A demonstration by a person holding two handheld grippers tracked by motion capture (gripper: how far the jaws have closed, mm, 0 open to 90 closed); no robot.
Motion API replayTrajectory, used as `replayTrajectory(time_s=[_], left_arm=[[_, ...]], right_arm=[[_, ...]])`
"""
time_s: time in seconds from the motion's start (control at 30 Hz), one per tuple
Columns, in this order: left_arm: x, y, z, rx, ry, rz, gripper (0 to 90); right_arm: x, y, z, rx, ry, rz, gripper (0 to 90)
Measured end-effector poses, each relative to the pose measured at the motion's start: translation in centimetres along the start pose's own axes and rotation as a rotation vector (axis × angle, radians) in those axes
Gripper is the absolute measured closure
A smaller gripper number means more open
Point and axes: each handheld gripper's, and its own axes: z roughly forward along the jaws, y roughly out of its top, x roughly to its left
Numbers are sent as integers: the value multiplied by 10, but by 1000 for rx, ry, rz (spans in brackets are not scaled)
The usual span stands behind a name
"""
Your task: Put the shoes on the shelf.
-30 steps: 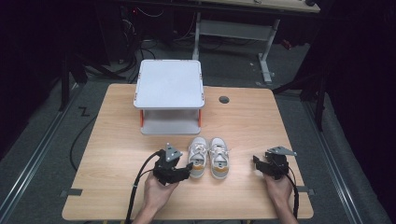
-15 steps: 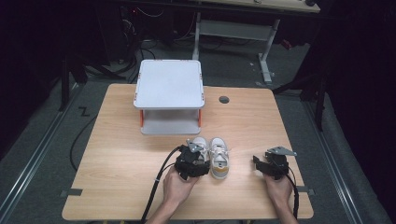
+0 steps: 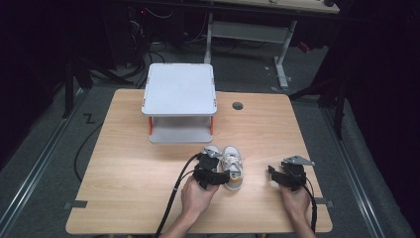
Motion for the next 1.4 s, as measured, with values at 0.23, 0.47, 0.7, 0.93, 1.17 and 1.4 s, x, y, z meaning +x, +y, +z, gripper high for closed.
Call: replayTrajectory(time_s=[0.23, 0.47, 0.7, 0.93, 1.17, 1.4], left_arm=[[0, 3, 7, 15, 0, -15, 381], [-10, 3, 15, 9, 73, 51, 415], [-10, 5, 21, 37, 53, 73, 619], [-10, 6, 19, 43, 69, 87, 683], [1, 1, 12, 20, 59, 99, 762], [7, -1, 9, 10, 56, 118, 798]], right_arm=[[0, 0, 0, 0, 1, 0, 411], [0, 0, 0, 0, 2, -1, 408], [0, 0, 0, 1, 3, -1, 406], [0, 0, 0, 1, 4, -1, 403], [0, 0, 0, 2, 4, -1, 399], [0, 0, 0, 1, 5, -2, 397]])
